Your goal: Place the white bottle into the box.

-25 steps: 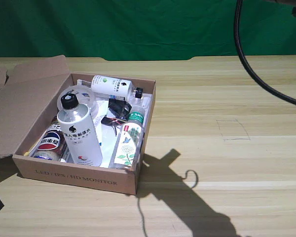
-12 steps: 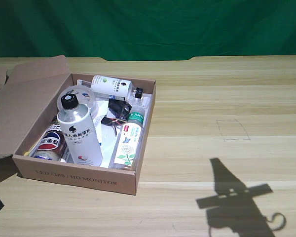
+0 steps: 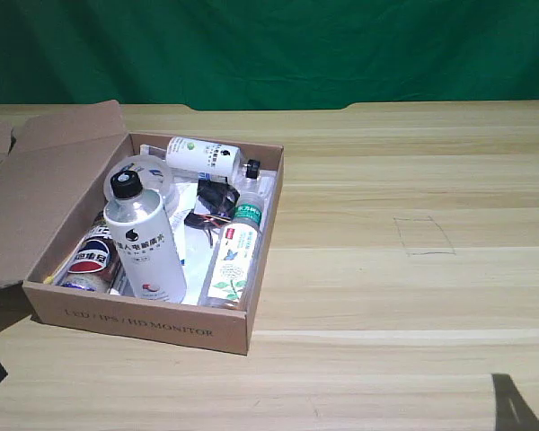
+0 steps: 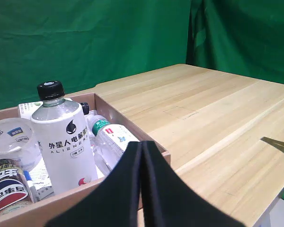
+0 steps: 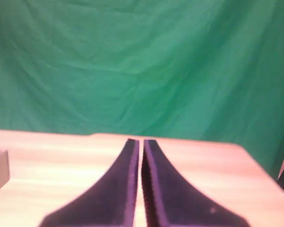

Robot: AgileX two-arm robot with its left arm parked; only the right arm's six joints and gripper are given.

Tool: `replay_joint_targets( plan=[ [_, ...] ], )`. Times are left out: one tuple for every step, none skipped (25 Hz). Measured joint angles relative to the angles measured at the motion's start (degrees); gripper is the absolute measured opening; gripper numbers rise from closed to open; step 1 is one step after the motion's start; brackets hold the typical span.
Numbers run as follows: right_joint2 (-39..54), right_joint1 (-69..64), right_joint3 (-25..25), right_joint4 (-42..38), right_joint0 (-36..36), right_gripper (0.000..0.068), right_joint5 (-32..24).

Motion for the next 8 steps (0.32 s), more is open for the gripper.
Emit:
replay_joint_targets(
  plan=[
    [2.2,-1.5,0.9,0.0,0.0,0.0003,0.0],
    [4.9,-3.4,2.4,0.6,0.0,0.0003,0.0],
    [6.7,-4.3,3.1,0.9,0.0,0.0003,0.0],
    [8.8,-5.9,4.1,1.7,0.0,0.0003,0.0],
    [9.9,-6.6,4.7,2.2,0.0,0.0003,0.0],
    [10.8,-7.3,5.2,2.7,0.0,0.0003,0.0],
    [11.8,-8.0,5.7,3.1,0.0,0.0003,0.0],
    [12.1,-8.2,6.2,3.1,0.0,0.0003,0.0]
  ],
)
